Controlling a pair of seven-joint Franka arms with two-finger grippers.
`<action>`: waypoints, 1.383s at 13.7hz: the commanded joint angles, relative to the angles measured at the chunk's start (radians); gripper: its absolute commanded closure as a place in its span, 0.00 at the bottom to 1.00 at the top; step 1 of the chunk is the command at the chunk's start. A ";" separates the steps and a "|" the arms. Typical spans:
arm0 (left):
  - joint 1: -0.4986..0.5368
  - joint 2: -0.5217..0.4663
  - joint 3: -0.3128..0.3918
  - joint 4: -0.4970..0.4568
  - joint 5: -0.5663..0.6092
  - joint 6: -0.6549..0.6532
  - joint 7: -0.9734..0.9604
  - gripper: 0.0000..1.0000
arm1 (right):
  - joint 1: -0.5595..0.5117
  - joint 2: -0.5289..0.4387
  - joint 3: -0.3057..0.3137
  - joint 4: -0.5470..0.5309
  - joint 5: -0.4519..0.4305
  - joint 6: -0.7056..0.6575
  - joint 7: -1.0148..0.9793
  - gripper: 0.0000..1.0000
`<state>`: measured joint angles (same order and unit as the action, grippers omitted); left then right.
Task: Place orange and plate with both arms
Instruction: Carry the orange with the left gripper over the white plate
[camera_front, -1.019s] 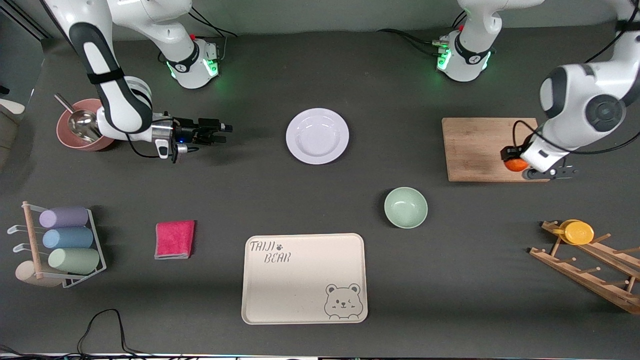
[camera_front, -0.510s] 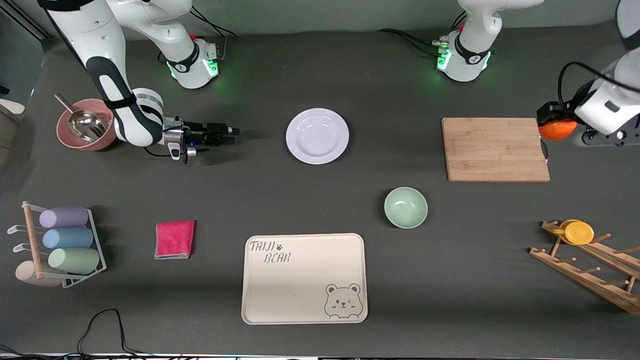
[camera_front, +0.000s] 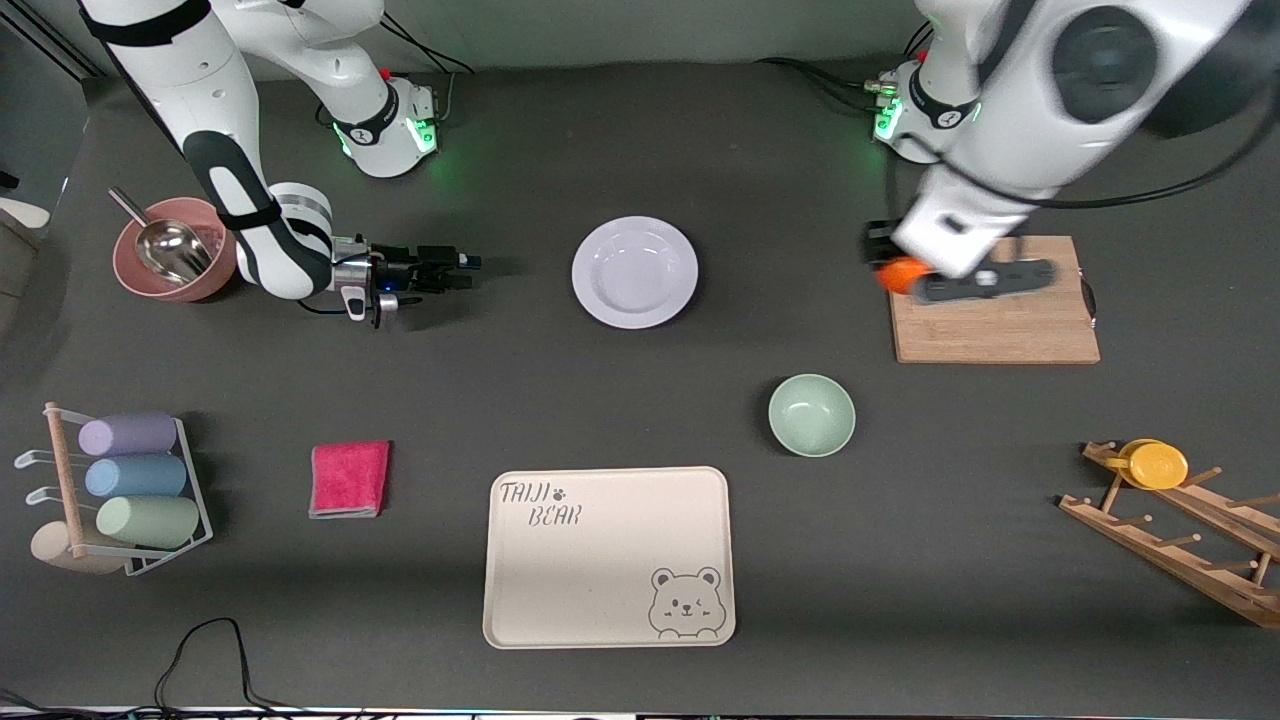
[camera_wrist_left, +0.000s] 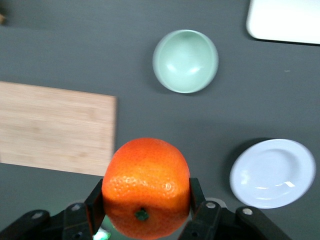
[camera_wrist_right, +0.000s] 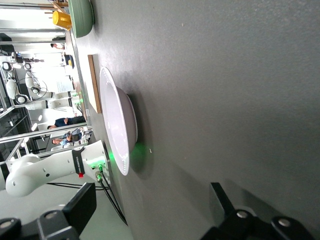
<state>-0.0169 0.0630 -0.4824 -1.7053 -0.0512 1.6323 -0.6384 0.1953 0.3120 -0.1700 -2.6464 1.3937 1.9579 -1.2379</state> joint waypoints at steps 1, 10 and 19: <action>-0.096 0.196 -0.056 0.163 0.045 0.030 -0.214 1.00 | 0.000 0.041 -0.005 0.016 0.043 -0.016 -0.083 0.00; -0.408 0.514 -0.050 0.236 0.192 0.262 -0.493 1.00 | 0.000 0.052 -0.005 0.020 0.045 -0.016 -0.100 0.36; -0.509 0.564 -0.044 -0.046 0.266 0.612 -0.633 1.00 | -0.002 0.061 -0.005 0.023 0.045 -0.016 -0.130 0.53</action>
<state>-0.5002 0.6448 -0.5409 -1.7005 0.1884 2.1862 -1.2262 0.1947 0.3487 -0.1706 -2.6338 1.4128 1.9576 -1.3218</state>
